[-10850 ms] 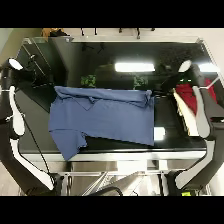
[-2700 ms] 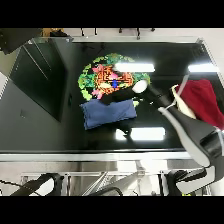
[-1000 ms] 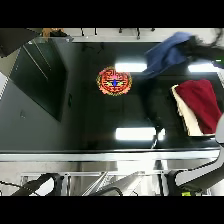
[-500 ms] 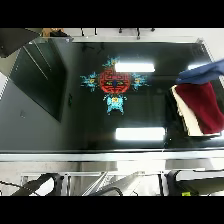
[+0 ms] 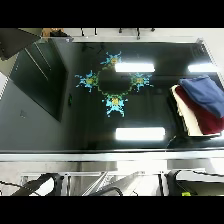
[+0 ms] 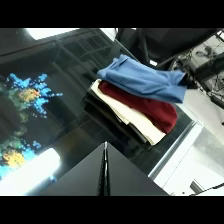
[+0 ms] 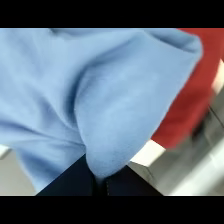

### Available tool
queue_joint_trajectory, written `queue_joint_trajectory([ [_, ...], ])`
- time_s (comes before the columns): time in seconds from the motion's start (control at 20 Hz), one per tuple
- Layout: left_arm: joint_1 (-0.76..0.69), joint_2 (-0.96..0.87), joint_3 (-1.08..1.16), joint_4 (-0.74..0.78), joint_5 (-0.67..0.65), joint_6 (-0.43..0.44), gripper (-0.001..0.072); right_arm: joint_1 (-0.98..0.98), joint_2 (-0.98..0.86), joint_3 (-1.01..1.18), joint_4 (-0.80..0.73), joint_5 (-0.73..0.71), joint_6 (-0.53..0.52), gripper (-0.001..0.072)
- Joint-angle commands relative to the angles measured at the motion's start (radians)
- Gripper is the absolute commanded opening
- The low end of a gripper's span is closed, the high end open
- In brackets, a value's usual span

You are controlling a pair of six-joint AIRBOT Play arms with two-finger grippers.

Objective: Fold the shirts.

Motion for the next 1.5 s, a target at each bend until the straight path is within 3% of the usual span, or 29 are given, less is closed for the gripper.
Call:
queue_joint_trajectory([
  [0.0,-0.001,0.001,0.0,0.0,-0.008,0.0,0.0017,-0.002,0.071,-0.269,-0.053,-0.072,0.02,0.0018],
  [0.2,-0.001,0.001,0.0,0.0,-0.007,0.0,0.0017,-0.003,0.077,-0.387,-0.053,-0.105,0.013,0.0052],
  [0.25,-0.001,0.0,0.0,0.0,-0.006,0.0,0.0017,-0.002,0.077,-0.387,-0.049,-0.107,-0.002,0.0271],
  [0.3,-0.001,0.0,0.0,0.0,-0.001,0.0,0.0017,-0.002,0.079,-0.381,-0.044,-0.123,-0.036,0.062],
  [0.35,-0.001,0.0,0.0,0.0,0.005,0.0,0.0017,-0.002,0.083,-0.368,-0.023,-0.141,-0.084,0.0697],
  [0.4,-0.001,0.0,0.0,0.0,0.005,0.0,0.0017,-0.002,0.088,-0.349,0.005,-0.148,-0.115,0.0698],
  [0.6,-0.001,0.0,0.0,-0.001,0.003,0.0,0.0017,-0.001,0.164,-0.293,0.049,-0.151,-0.156,0.0697],
  [0.75,-0.001,0.001,-0.001,0.003,-0.001,0.004,0.0016,0.05,0.259,-0.293,0.254,-0.195,-0.243,0.0692],
  [0.8,-0.001,0.006,-0.006,0.003,-0.005,0.003,0.0015,0.103,0.284,-0.294,0.311,-0.196,-0.277,0.0656],
  [0.9,-0.001,0.068,-0.111,0.038,0.0,0.004,0.0014,0.253,0.33,-0.32,0.337,-0.216,-0.298,0.0313],
  [0.95,-0.001,0.122,-0.204,0.091,0.005,0.003,0.0014,0.348,0.353,-0.349,0.338,-0.24,-0.297,0.0215],
  [1.0,-0.001,0.187,-0.315,0.126,0.014,0.003,0.0014,0.448,0.374,-0.386,0.338,-0.275,-0.297,0.0177],
  [1.1,-0.001,0.356,-0.599,0.149,0.03,0.014,0.0014,0.639,0.415,-0.464,0.338,-0.333,-0.298,0.0017],
  [1.3,-0.001,0.655,-1.132,0.177,0.069,0.015,0.0014,0.962,0.457,-0.634,0.335,-0.475,-0.303,0.0017],
  [1.45,-0.001,0.781,-1.384,0.176,0.083,0.018,0.0014,1.077,0.457,-0.696,0.334,-0.538,-0.301,0.0017],
])
